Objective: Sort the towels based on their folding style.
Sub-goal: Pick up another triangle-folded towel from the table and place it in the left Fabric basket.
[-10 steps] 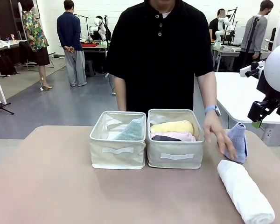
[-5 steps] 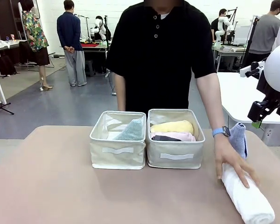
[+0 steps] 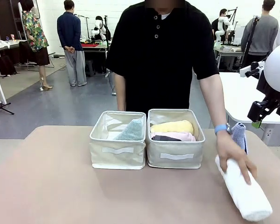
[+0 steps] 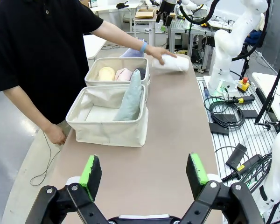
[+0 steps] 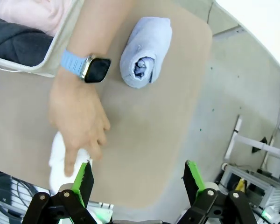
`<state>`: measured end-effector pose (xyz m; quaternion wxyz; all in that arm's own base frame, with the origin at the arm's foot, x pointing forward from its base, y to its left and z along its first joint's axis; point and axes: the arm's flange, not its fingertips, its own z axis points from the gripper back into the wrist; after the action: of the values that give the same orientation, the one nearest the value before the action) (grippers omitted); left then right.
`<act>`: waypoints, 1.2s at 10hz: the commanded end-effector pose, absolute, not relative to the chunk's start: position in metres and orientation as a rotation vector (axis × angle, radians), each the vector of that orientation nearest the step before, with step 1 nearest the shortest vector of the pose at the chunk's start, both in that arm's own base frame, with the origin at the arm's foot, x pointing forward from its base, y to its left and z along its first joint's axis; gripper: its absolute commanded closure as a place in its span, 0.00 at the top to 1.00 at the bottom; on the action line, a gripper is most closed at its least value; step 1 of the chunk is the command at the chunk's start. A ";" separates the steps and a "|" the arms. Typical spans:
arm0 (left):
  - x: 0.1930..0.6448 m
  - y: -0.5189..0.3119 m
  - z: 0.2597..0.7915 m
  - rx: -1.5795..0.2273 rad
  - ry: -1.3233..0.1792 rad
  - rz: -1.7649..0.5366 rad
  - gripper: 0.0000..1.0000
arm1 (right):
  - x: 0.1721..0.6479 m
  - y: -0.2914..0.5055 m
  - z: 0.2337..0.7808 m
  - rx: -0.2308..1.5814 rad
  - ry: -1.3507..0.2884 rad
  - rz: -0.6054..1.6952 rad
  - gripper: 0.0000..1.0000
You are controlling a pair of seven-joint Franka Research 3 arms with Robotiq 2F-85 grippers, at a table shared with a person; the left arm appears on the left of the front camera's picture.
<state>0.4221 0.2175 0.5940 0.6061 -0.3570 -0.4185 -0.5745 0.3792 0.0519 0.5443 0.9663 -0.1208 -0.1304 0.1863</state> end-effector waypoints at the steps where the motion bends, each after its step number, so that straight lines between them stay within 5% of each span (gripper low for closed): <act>1: 0.420 0.216 0.595 -0.820 -0.977 -1.309 0.95 | 0.418 0.061 0.527 -0.204 -0.238 0.379 1.00; 12: 0.420 0.216 0.595 -0.820 -0.977 -1.309 0.95 | 0.419 0.059 0.526 -0.228 -0.240 0.393 1.00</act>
<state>0.4221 0.2175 0.5937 0.6062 -0.3574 -0.4184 -0.5743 0.4188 0.0594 0.5257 0.9671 -0.1129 -0.1189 0.1944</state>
